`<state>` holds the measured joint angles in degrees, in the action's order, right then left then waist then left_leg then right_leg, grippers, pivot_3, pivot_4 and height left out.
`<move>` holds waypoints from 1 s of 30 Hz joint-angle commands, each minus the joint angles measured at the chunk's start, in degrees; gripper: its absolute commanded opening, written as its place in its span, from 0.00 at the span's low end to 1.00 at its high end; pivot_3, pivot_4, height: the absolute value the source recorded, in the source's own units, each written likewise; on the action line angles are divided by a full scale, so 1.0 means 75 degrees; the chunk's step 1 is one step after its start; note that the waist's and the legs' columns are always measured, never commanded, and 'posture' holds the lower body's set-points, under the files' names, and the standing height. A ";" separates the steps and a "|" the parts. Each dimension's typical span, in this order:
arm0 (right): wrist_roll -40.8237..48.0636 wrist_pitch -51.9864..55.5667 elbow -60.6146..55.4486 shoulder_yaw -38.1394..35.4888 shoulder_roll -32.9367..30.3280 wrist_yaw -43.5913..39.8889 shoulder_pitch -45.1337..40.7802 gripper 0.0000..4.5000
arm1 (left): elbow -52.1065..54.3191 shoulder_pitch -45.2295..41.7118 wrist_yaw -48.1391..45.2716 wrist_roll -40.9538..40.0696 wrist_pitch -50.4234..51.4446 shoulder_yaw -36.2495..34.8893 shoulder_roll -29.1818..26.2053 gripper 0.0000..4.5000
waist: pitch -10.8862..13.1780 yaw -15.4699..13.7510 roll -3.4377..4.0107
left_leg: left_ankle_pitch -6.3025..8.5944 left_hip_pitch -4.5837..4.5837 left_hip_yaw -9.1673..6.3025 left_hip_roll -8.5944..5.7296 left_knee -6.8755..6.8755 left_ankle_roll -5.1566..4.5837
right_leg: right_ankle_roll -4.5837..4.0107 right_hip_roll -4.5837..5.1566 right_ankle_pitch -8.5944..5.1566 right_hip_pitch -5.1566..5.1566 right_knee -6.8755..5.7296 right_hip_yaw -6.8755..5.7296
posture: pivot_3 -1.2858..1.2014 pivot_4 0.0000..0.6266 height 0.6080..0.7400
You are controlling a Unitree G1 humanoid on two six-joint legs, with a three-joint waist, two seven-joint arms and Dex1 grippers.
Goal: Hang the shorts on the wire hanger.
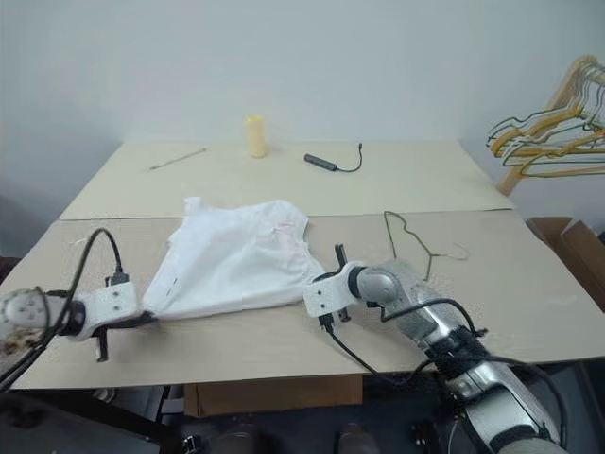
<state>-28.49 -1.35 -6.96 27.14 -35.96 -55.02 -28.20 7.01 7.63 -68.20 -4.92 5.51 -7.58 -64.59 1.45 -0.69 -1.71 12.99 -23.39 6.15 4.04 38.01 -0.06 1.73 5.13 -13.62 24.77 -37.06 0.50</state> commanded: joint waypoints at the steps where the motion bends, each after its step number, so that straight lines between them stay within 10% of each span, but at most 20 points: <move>1: 0.0315 0.0668 -0.1228 -0.0454 -0.0431 -0.0690 0.0314 0.00 | 0.1348 0.1106 -0.0241 -0.0109 0.0832 -0.1158 -0.0315 0.01 | 0.0001 -0.0026 0.0002 | 0.0001 0.0008 -0.0001 -0.0001 0.0000 0.0000 | 0.0000 0.0001 -0.0003 -0.0008 -0.0001 -0.0002 | 0.55 0.00 1.00; 12: 0.0992 0.0748 -0.1707 -0.0104 -0.0916 -0.1702 0.0657 0.00 | 0.3670 0.3740 -0.1179 -0.0343 0.2062 -0.2965 -0.0025 0.01 | 0.0012 -0.0004 -0.0010 | 0.0041 0.0148 0.0000 0.0006 -0.0001 0.0069 | -0.0014 0.0009 -0.0080 -0.0085 -0.0001 -0.0015 | 0.56 0.00 1.00; 26: 0.1033 0.0127 -0.1205 0.0106 -0.1000 -0.1716 0.0599 0.00 | 0.3374 0.3990 -0.1224 -0.0312 0.1687 -0.2472 0.0166 0.01 | 0.0015 -0.0011 -0.0018 | 0.0043 0.0140 0.0004 0.0006 -0.0004 0.0070 | -0.0021 0.0005 -0.0085 -0.0077 0.0001 -0.0012 | 0.55 0.00 1.00; 30: 0.1360 0.0001 -0.1395 -0.0125 -0.1180 -0.1784 0.0705 0.18 | 0.3045 0.3553 -0.1298 -0.0457 0.1240 -0.2398 0.0133 0.28 | 0.0017 -0.0022 -0.0022 | 0.0043 0.0138 0.0004 0.0006 -0.0005 0.0070 | -0.0022 0.0006 -0.0086 -0.0075 0.0001 -0.0013 | 0.55 0.00 1.00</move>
<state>-20.48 -0.34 -16.09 28.45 -43.96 -67.92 -22.76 30.11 35.51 -77.40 -7.54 16.60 -24.95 -62.82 1.58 -0.86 -1.87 13.32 -22.36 6.18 4.08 37.97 0.47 1.57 5.17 -14.26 24.20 -37.05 0.41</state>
